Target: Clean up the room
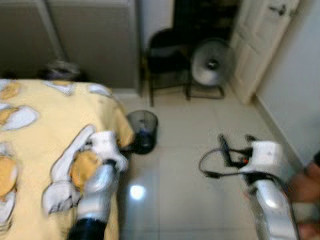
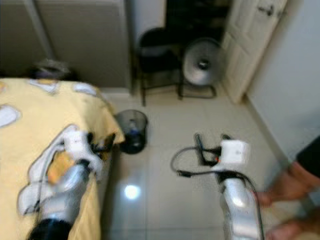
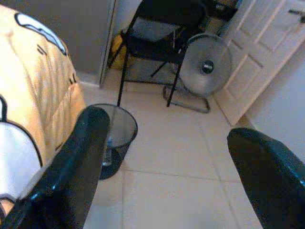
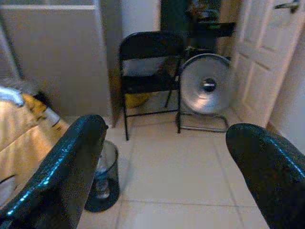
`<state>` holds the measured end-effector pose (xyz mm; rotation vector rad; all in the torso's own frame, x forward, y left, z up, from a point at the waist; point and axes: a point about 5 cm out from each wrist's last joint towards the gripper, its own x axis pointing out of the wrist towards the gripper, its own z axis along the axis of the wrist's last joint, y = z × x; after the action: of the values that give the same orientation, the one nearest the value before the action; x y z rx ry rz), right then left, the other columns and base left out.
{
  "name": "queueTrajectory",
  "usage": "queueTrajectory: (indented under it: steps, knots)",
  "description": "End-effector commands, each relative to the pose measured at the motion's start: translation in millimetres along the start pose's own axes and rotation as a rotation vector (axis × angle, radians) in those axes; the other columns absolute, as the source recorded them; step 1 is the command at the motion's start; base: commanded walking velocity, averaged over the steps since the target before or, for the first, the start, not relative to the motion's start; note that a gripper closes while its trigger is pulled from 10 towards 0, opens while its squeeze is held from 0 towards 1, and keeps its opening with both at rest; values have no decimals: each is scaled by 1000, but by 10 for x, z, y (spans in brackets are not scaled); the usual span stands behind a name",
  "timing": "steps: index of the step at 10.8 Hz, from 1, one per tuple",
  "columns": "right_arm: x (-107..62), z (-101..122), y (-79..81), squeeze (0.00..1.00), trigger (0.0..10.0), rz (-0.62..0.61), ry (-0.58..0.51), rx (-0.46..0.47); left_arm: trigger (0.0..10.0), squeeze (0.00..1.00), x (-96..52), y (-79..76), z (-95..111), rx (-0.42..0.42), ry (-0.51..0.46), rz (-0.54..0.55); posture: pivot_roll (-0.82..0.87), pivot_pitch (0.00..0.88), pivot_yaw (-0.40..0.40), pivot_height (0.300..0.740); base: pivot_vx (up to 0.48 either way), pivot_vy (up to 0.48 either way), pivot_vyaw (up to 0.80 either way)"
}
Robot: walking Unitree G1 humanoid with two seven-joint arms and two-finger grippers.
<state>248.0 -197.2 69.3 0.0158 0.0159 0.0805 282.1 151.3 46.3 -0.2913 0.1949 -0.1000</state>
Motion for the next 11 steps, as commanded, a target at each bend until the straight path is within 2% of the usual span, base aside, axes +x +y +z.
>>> queueTrajectory:
  steps: [1,4,5,6,8,10,11]
  knots:
    - [-17,20,-114,0,10000,-30,5,-25,10000,0,52,-149,26,-3,-8,-46,-185,0,1,740,461,0,-750]
    - [0,-17,-135,0,10000,-38,30,-28,10000,0,72,-201,26,3,-7,-75,-184,0,4,740,461,0,-752]
    - [-2,-16,-144,0,10000,-41,25,-32,10000,0,95,-229,21,93,2,-67,-184,0,4,740,0,0,-688]
    - [-3,-12,-148,0,10000,-39,23,-34,10000,0,111,-237,25,116,0,-55,-186,0,4,740,0,0,0]
    - [8,1,-148,0,10000,-34,18,-42,10000,0,107,-274,57,67,-24,-87,-189,0,4,740,0,0,0]
    - [24,22,-130,0,10000,-27,6,-46,10000,0,106,-294,73,102,-39,-93,-188,0,3,740,0,0,0]
    - [29,39,-138,0,10000,-37,-11,-44,10000,0,101,-304,131,163,-91,-105,-188,0,3,740,0,0,0]
